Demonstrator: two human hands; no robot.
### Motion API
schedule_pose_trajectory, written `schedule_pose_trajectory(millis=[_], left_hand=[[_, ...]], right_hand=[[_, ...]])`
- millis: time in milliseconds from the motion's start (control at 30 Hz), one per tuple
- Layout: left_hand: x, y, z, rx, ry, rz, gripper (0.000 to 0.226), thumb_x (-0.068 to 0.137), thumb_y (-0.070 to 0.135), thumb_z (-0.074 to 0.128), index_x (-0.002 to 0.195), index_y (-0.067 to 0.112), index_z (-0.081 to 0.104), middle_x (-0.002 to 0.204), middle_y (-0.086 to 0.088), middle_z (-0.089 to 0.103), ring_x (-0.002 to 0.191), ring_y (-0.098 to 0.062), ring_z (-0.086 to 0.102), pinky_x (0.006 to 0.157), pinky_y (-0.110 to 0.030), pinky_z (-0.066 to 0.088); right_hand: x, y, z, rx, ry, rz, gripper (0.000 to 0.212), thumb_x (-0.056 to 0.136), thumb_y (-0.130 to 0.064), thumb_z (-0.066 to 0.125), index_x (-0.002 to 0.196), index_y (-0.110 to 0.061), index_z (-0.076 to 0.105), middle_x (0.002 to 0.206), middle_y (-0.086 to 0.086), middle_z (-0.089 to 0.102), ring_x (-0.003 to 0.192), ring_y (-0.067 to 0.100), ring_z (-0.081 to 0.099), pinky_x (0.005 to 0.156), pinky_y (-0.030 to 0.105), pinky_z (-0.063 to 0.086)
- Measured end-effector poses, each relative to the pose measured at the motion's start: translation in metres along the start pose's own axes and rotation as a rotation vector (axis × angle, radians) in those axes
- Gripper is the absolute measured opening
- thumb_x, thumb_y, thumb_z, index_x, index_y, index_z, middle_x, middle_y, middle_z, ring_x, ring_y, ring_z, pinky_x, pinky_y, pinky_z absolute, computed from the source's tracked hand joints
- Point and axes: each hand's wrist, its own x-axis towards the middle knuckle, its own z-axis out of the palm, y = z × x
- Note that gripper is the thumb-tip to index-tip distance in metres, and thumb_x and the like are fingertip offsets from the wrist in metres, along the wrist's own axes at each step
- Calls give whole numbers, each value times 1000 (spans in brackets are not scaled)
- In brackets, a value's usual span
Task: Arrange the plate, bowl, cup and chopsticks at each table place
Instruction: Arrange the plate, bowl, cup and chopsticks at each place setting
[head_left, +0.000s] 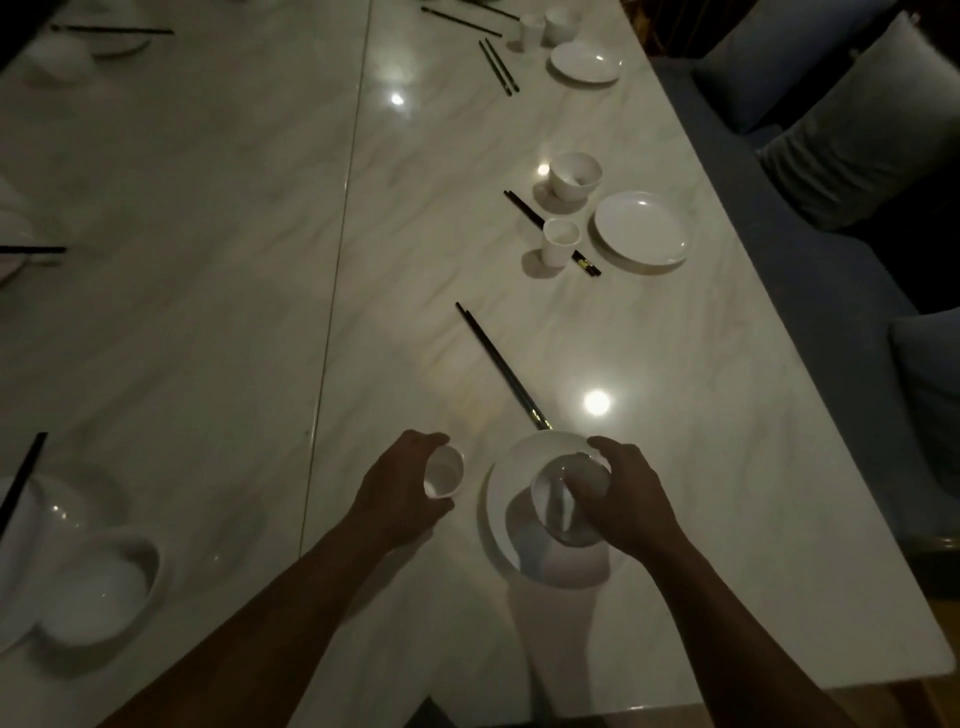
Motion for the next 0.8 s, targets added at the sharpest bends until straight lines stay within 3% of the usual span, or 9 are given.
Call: schedule_pose_trajectory(millis=[167, 233, 333, 500, 667, 800], left_hand=[[-29, 0, 6, -21, -4, -2, 85, 57, 31, 89, 133, 20, 52, 128, -1, 56, 112, -21, 57, 92, -25, 42], [-35, 2, 8, -31, -16, 4, 84, 58, 31, 89, 133, 21, 52, 128, -1, 55, 113, -20, 56, 91, -23, 41], [-39, 5, 12, -36, -28, 2, 84, 59, 31, 88, 134, 22, 51, 129, 1, 55, 114, -19, 56, 92, -23, 42], [-40, 5, 14, -37, -27, -2, 85, 57, 31, 88, 133, 20, 52, 129, -2, 55, 114, -23, 56, 93, -33, 48], [-39, 4, 16, -48, -35, -1, 83, 56, 29, 89, 130, 19, 54, 125, -3, 57, 110, -25, 58, 90, -33, 49], [-39, 2, 18, -35, -41, 4, 85, 57, 30, 89, 132, 19, 52, 126, -3, 57, 111, -23, 57, 91, -31, 47]], right_hand=[[-16, 19, 13, -55, -10, 10, 55, 74, -62, 61, 119, -30, 57, 110, -5, 65, 91, 11, 65, 76, 32, 59], [-25, 15, 13, -62, 21, -22, 55, 71, -56, 64, 117, -28, 58, 107, -6, 65, 92, 12, 64, 77, 32, 58], [-37, 6, 13, -17, 70, -55, 61, 71, -41, 77, 125, -22, 55, 116, -7, 56, 101, 10, 56, 83, 27, 52], [-43, 3, 20, -34, 32, -24, 85, 66, -58, 73, 138, -31, 38, 140, 2, 43, 124, 21, 48, 92, 44, 54], [-41, 5, 22, -118, -18, -63, 120, 56, -58, 85, 152, -28, 19, 159, 7, 17, 142, 31, 28, 105, 51, 44], [-35, 10, 18, -335, -75, -191, 134, 49, -60, 88, 153, -31, 8, 161, 8, 8, 143, 32, 23, 104, 51, 45]])
